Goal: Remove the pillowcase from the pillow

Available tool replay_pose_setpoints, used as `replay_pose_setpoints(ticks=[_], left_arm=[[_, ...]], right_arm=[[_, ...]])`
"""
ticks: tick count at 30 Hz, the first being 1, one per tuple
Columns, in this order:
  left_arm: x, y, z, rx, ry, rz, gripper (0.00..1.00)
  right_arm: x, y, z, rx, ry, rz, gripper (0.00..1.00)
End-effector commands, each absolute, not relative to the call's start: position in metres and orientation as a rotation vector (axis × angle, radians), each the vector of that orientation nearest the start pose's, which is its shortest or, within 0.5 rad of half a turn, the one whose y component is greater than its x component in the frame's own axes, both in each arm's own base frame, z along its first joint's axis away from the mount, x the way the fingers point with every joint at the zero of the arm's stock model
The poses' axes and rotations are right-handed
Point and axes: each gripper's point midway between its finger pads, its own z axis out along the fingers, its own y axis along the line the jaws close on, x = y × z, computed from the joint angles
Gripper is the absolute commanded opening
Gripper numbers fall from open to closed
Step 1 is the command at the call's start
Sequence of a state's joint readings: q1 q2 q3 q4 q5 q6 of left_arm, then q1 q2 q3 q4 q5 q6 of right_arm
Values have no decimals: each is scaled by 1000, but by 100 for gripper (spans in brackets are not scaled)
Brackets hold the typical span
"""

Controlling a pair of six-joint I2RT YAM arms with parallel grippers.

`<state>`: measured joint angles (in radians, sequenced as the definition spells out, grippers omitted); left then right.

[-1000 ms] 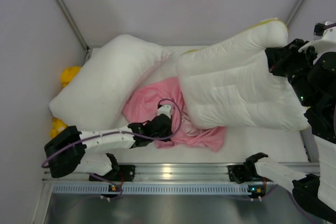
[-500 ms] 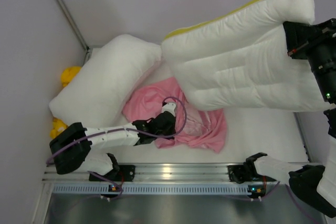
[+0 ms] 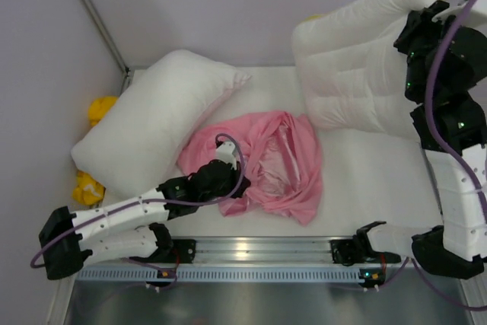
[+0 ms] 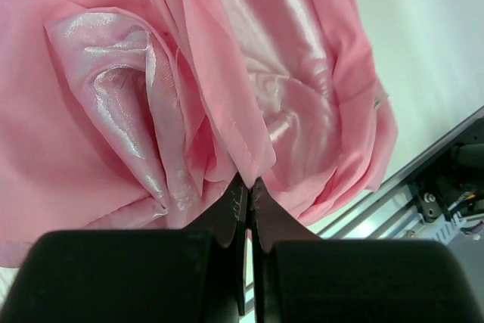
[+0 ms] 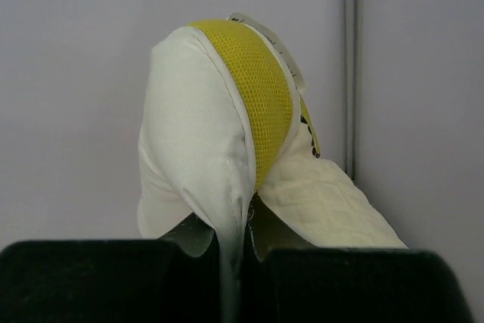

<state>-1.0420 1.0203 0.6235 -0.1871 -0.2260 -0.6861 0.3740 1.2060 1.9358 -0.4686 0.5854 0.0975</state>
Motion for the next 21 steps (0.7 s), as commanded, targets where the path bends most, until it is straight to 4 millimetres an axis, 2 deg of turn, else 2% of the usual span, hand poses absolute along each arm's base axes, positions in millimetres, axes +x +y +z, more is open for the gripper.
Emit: replay_pose_setpoints(ticks=[1,2,3,5,6,7,8,10,11,13,14,16,17,20,21], left_arm=[[168,-259,142,207,2205,-782,0],[167,-257,141,201,2206,-788,0],[165,-256,143,197,2202,-801,0],[163,-255,144,188,2199,-815,0],[162,-253,142,187,2208,-811,0],[162,-254,140,189,2213,-808,0],[162,-254,140,193,2216,-811,0],[160,-257,138,196,2230,-818,0],[161,-258,138,196,2232,-819,0],[162,-263,137,212,2235,-818,0],[164,-265,137,220,2235,-815,0],[167,-274,140,247,2228,-823,0],[168,-279,141,257,2225,-831,0],[171,-298,144,310,2225,-864,0],[172,-303,144,329,2224,-871,0]], right_arm=[[300,-35,628,642,1029,-34,0],[306,-40,621,690,1021,-18,0],[316,-46,603,736,1041,-49,0],[322,-62,581,825,1036,-45,0],[325,-67,563,852,1061,-60,0],[324,-82,552,891,1060,-85,0],[327,-87,528,922,1105,-91,0],[325,-104,504,952,1134,-155,0],[323,-107,476,961,1180,-200,0],[310,-120,446,1001,1207,-291,0],[300,-124,418,1018,1244,-346,0],[282,-134,388,1052,1267,-451,0],[268,-139,363,1070,1285,-516,0],[240,-153,330,1094,1306,-630,0],[234,-155,325,1100,1308,-653,2]])
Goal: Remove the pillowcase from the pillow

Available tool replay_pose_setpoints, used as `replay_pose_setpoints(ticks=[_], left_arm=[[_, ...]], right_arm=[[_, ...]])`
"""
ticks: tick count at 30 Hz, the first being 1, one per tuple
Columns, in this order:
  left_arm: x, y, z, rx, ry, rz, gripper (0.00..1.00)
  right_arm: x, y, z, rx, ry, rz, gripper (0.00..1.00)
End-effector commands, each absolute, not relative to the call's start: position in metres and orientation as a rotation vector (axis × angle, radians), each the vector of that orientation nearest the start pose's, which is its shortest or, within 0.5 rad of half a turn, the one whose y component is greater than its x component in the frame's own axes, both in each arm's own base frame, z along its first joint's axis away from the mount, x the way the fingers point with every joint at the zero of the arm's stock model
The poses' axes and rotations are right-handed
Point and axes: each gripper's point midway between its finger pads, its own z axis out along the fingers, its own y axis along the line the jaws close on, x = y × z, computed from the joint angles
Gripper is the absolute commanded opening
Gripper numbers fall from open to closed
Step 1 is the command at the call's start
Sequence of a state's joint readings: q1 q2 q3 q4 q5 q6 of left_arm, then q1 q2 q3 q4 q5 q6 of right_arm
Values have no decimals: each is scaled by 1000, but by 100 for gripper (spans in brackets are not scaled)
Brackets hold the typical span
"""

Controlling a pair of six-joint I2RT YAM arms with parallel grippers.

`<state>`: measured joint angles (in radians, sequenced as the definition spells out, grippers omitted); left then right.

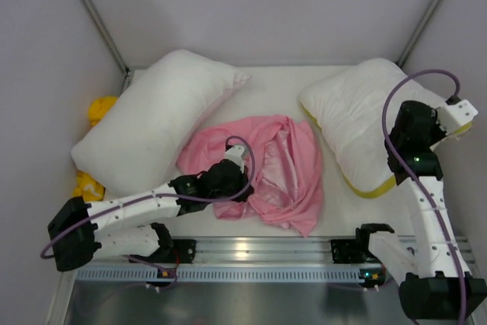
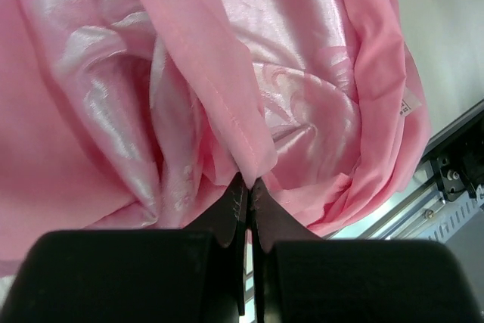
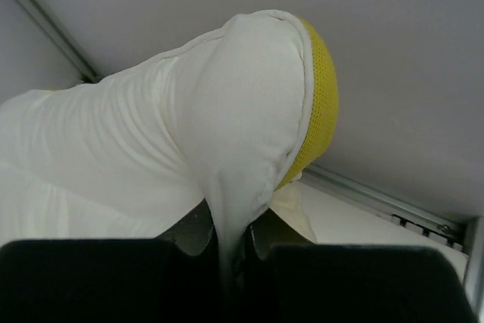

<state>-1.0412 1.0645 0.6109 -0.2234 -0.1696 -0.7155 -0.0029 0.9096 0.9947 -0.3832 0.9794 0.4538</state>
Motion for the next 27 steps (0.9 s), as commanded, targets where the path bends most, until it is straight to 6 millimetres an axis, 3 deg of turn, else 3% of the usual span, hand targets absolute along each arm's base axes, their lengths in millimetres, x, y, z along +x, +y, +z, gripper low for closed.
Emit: replay_pose_setpoints(ticks=[1,5,6,8,9,10,12,13,17,18,19,22,25,26,27], left_arm=[[173,-308,139,344,2241,-866,0],[176,-329,146,390,2212,-927,0],[177,-333,148,400,2209,-933,0],[180,-340,149,420,2211,-927,0],[186,-347,156,436,2194,-921,0],[189,-350,158,443,2191,-913,0],[199,-362,180,464,2148,-925,0],[202,-367,175,479,2166,-910,0],[218,-394,192,532,2137,-954,0],[221,-403,185,547,2157,-955,0],[224,-416,202,566,2125,-1010,0],[235,-444,222,606,2093,-1097,0],[249,-461,234,612,2070,-1127,0],[258,-464,252,601,2037,-1140,1],[266,-465,249,589,2050,-1125,11]], right_arm=[[229,-156,322,1101,1312,-664,6],[213,-158,329,1102,1284,-678,32],[211,-159,334,1101,1278,-680,49],[209,-158,347,1091,1287,-678,68],[209,-158,352,1088,1294,-677,93],[210,-158,357,1087,1302,-680,99],[214,-157,368,1071,1352,-701,99],[217,-156,371,1056,1375,-711,99],[239,-145,374,967,1491,-647,99],[243,-141,373,945,1508,-615,99],[244,-136,372,925,1517,-570,100],[265,-101,367,783,1585,-321,100],[273,-81,364,710,1602,-190,100],[278,-68,362,662,1629,-114,99],[281,-60,360,632,1647,-74,99]])
